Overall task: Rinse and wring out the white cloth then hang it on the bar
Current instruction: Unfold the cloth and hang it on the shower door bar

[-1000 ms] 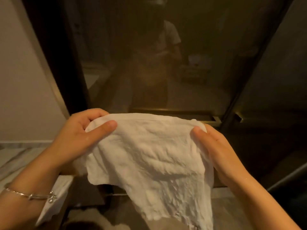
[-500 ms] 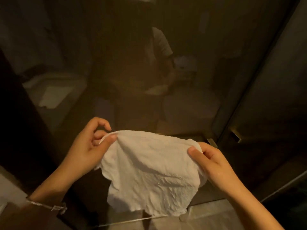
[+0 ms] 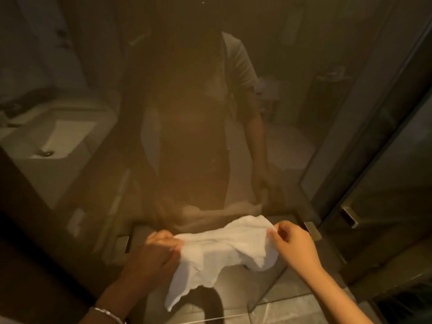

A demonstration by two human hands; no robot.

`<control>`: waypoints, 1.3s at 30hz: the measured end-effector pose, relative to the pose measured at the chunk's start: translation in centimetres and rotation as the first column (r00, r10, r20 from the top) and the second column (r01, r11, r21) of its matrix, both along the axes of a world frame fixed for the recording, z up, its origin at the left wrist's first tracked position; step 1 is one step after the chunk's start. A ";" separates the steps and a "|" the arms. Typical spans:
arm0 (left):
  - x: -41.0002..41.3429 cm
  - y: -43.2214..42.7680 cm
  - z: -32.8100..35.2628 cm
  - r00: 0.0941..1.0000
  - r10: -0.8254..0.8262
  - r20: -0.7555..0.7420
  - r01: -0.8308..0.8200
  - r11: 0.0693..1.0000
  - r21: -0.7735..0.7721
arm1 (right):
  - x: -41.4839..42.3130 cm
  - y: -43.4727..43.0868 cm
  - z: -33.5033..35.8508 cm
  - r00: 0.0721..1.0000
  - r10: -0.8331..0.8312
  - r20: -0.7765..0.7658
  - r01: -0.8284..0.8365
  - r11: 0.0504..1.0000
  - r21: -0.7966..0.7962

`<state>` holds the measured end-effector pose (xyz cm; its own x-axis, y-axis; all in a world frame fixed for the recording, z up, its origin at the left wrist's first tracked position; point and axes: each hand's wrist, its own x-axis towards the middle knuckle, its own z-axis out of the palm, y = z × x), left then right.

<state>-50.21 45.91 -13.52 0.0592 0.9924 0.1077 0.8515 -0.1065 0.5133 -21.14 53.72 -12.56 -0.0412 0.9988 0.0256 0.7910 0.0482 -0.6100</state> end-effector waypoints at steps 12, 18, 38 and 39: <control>1.1 0.7 0.6 0.923 0.316 0.221 -0.335 0.941 0.053 | 2.0 4.3 -0.7 0.963 -0.058 0.265 0.103 0.982 -0.161; 1.4 0.0 0.8 0.920 0.388 -0.058 -0.373 0.911 0.177 | 2.1 5.5 -0.8 0.946 -0.069 0.317 0.154 0.955 -0.253; -0.1 -2.2 -2.2 0.807 0.587 0.071 -0.589 0.789 0.175 | 3.0 5.3 -1.0 0.957 -0.013 0.290 0.072 0.978 -0.194; -0.3 -3.1 -2.7 0.834 0.542 0.107 -0.552 0.813 0.185 | 3.2 5.1 -1.3 0.963 0.004 0.271 0.038 0.988 -0.148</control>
<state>-50.46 42.80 -16.27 -0.4970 0.8161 0.2949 0.7755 0.2653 0.5728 -17.95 58.82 -13.81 -0.0089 0.9908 -0.1348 0.9268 -0.0425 -0.3732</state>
